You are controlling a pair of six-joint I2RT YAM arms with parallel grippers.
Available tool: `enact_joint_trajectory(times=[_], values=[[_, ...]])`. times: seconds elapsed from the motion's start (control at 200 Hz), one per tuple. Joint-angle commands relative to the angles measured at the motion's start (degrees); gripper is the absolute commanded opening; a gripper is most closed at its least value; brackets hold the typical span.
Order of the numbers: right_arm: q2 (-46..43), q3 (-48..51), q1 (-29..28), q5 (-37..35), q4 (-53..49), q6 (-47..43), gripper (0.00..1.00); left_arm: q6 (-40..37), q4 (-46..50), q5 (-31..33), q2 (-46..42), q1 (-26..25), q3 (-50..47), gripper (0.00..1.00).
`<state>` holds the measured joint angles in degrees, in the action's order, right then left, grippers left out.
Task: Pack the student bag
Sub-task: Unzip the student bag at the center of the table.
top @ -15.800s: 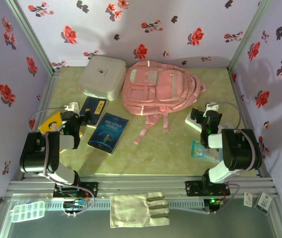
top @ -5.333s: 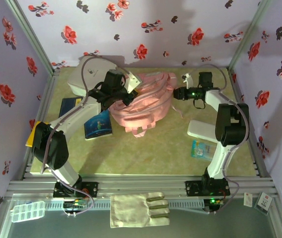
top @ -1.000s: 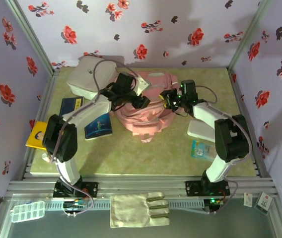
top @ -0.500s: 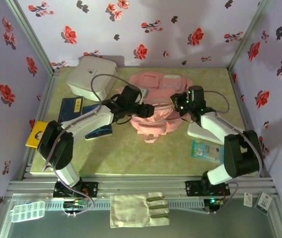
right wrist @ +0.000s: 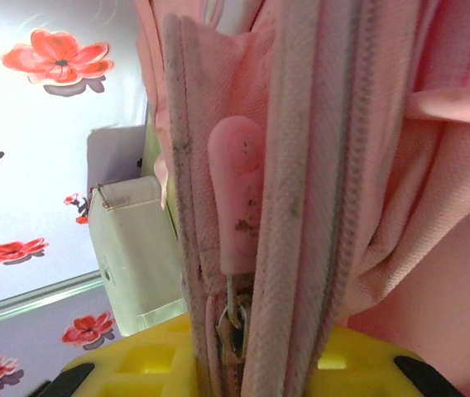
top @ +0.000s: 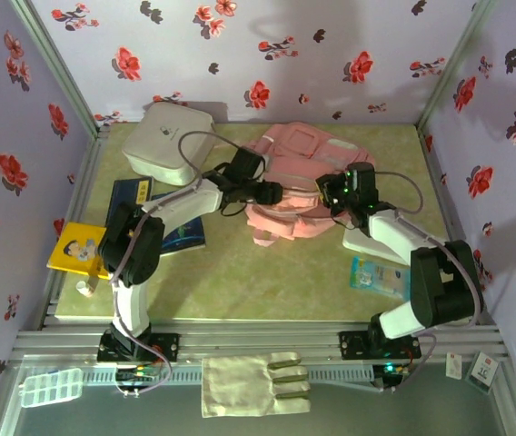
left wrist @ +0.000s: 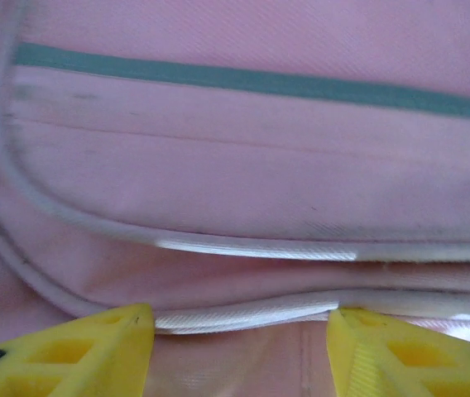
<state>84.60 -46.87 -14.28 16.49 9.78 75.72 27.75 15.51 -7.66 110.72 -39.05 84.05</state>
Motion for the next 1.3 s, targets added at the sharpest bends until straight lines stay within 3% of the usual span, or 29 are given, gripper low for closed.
enact_joint_trajectory(times=[0.0, 0.265, 0.475, 0.695, 1.03, 1.295], values=[[0.56, -1.82, -1.18, 2.38, 5.34, 0.84, 0.25, -0.78, 4.12, 8.71, -2.25, 2.59, 1.42, 0.59], [4.16, -5.71, -3.9, -0.01, 7.26, 0.92, 0.25, 11.17, 13.59, 15.19, -12.84, -2.81, -4.21, 0.7], [6.92, -6.74, -4.71, 1.33, 9.25, 1.52, 0.25, 14.01, 15.67, 18.2, -11.18, -10.3, -2.9, 0.81], [6.64, -6.65, -4.79, 1.7, 10.36, 2.13, 0.25, 10.88, 23.51, 21.32, -1.82, -14.15, 8.12, 0.72], [6.45, -5.87, -4.81, 3.01, 12.15, 3.23, 0.25, 7.21, 25.27, 23.47, 5.15, -15.6, 15.86, 0.52], [6.42, -5.58, -4.75, 3.12, 12.29, 3.27, 0.24, 5.98, 28.62, 24.73, 8.91, -16.7, 19.66, 0.53]])
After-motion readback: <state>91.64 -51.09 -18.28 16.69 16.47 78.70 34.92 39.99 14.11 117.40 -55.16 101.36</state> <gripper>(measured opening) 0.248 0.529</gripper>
